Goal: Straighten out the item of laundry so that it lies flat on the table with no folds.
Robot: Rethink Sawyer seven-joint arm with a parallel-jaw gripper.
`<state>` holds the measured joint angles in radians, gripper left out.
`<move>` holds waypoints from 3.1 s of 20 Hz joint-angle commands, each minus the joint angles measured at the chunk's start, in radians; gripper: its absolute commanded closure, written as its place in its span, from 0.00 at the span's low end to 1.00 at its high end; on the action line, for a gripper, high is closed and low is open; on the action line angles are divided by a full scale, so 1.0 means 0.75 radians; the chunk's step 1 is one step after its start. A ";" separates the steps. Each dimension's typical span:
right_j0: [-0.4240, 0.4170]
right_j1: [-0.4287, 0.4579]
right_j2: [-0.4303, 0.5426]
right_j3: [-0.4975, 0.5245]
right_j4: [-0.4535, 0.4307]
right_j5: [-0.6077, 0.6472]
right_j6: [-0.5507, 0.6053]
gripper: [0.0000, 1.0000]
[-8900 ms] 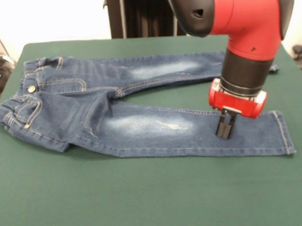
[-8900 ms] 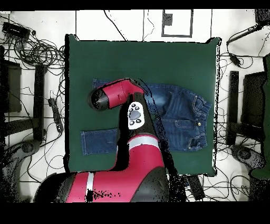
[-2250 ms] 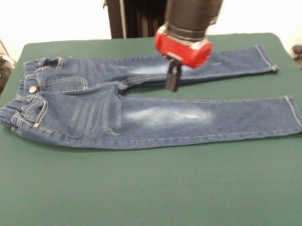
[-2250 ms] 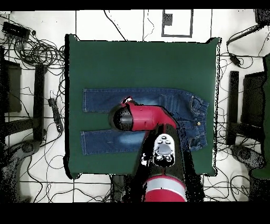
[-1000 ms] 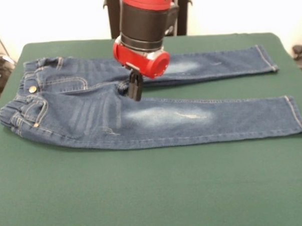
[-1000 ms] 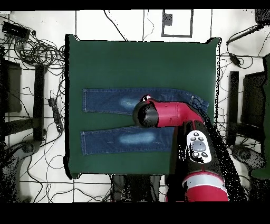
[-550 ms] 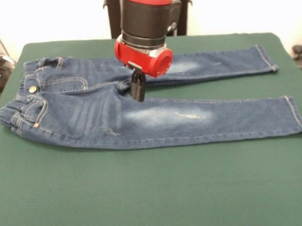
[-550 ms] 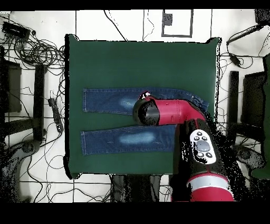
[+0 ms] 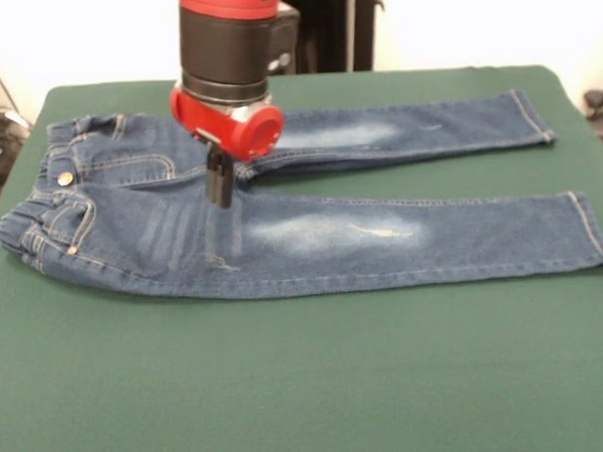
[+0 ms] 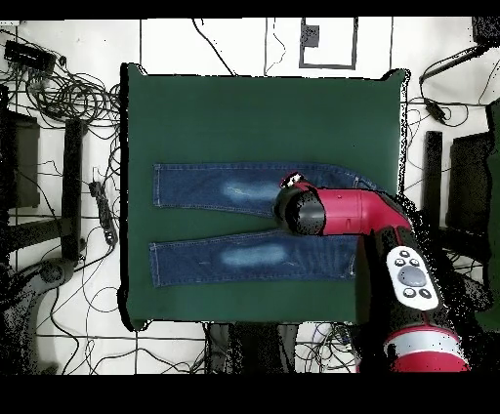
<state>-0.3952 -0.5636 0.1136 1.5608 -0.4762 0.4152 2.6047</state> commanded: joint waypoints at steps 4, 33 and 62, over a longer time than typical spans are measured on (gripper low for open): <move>-0.023 0.123 0.149 0.113 -0.133 -0.006 -0.216 1.00; -0.241 0.208 0.409 -0.114 -0.217 0.239 -0.445 1.00; -0.281 0.122 0.492 -0.069 -0.237 0.370 -0.411 1.00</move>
<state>-0.6298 -0.4675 0.3882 1.4729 -0.6400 0.5864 2.5968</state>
